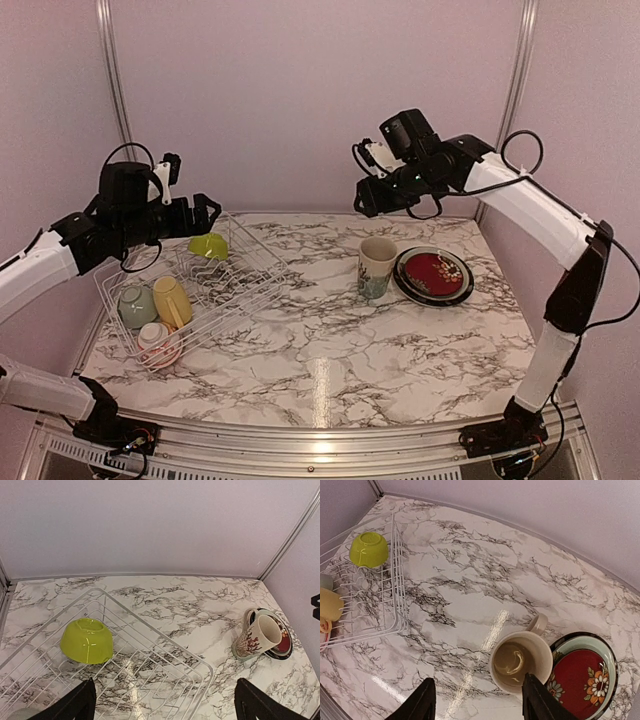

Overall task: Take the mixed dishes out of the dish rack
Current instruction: Grab the cup from the dish rack, then pass from the left arm to the right

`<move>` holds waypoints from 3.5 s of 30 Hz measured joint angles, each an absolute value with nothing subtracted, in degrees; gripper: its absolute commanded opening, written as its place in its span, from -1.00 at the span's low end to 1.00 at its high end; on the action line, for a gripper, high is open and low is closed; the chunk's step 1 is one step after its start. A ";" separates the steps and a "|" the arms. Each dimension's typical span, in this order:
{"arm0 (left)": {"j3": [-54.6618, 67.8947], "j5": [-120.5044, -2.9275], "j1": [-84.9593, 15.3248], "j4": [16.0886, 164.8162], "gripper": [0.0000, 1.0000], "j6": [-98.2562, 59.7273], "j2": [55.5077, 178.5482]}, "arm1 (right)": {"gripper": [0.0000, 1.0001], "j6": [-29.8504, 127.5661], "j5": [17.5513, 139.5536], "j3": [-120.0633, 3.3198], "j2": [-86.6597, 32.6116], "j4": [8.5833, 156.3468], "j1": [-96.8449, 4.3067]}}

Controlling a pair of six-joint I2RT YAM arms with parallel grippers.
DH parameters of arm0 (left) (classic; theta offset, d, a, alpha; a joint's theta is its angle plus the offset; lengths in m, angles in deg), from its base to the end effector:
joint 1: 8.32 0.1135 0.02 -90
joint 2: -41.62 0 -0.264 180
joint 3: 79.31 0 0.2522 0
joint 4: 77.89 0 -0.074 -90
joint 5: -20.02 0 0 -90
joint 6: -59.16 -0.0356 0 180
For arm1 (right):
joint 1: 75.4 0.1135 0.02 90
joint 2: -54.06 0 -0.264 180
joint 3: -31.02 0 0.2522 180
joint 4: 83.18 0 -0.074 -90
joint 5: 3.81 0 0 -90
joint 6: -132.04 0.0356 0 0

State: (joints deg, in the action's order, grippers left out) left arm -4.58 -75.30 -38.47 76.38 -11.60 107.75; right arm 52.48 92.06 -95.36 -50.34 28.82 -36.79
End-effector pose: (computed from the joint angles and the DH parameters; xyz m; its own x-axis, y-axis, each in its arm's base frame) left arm 0.2326 -0.1313 0.3604 -0.3800 -0.1587 -0.9113 0.3159 0.9037 -0.2891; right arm 0.3113 0.2440 0.3849 -0.6554 -0.2927 -0.6962 -0.4540 0.8894 0.0535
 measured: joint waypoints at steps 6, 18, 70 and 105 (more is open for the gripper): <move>-1.87 -80.13 -38.29 69.10 0.98 -11.31 112.43 | 0.23 52.74 90.77 -75.64 -35.48 43.73 -37.18; 1.17 -89.99 -32.90 49.54 0.98 -0.71 120.32 | 0.26 54.36 89.13 -66.05 -33.01 54.35 -40.33; -4.93 -88.06 -31.80 45.91 -0.25 2.87 124.86 | 0.27 55.54 90.62 -58.42 -27.28 58.20 -40.63; -11.18 -45.11 -36.70 114.26 -0.34 16.88 112.08 | 0.33 75.65 64.11 -38.64 -22.56 97.43 -36.30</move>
State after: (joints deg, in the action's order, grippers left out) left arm -11.18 -45.11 -36.70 114.26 16.88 112.08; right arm 75.65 64.11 -38.64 -22.56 97.43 -36.30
